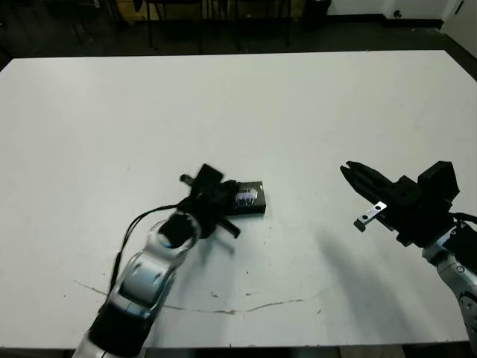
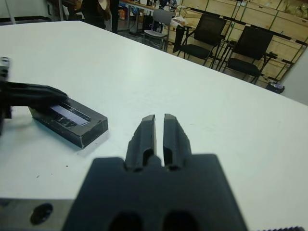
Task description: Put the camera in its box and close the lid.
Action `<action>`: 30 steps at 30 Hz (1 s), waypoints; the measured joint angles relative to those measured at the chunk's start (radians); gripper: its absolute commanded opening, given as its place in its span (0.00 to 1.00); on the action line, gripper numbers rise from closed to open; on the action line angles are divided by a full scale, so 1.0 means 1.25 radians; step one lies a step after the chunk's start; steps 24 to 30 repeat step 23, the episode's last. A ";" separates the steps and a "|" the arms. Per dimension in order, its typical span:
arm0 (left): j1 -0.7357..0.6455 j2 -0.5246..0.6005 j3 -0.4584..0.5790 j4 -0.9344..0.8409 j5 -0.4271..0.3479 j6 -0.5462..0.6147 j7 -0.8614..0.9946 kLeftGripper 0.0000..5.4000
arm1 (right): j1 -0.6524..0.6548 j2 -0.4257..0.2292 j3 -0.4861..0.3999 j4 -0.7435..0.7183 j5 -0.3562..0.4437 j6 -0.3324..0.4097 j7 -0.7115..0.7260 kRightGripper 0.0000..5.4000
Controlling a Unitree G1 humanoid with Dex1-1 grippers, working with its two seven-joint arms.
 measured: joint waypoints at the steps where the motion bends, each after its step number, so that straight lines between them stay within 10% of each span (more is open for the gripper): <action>1: 0.010 -0.001 0.021 -0.006 -0.002 -0.037 0.014 0.00 | 0.001 0.006 0.000 -0.003 0.000 0.000 -0.005 0.00; 12: 0.025 0.061 0.249 -0.106 -0.057 -0.333 0.039 0.00 | 0.026 0.147 0.031 -0.020 -0.067 -0.051 -0.162 0.00; 30: 0.098 0.014 0.254 -0.088 -0.079 -0.356 0.075 0.00 | 0.026 0.202 0.057 -0.006 -0.112 -0.076 -0.212 0.00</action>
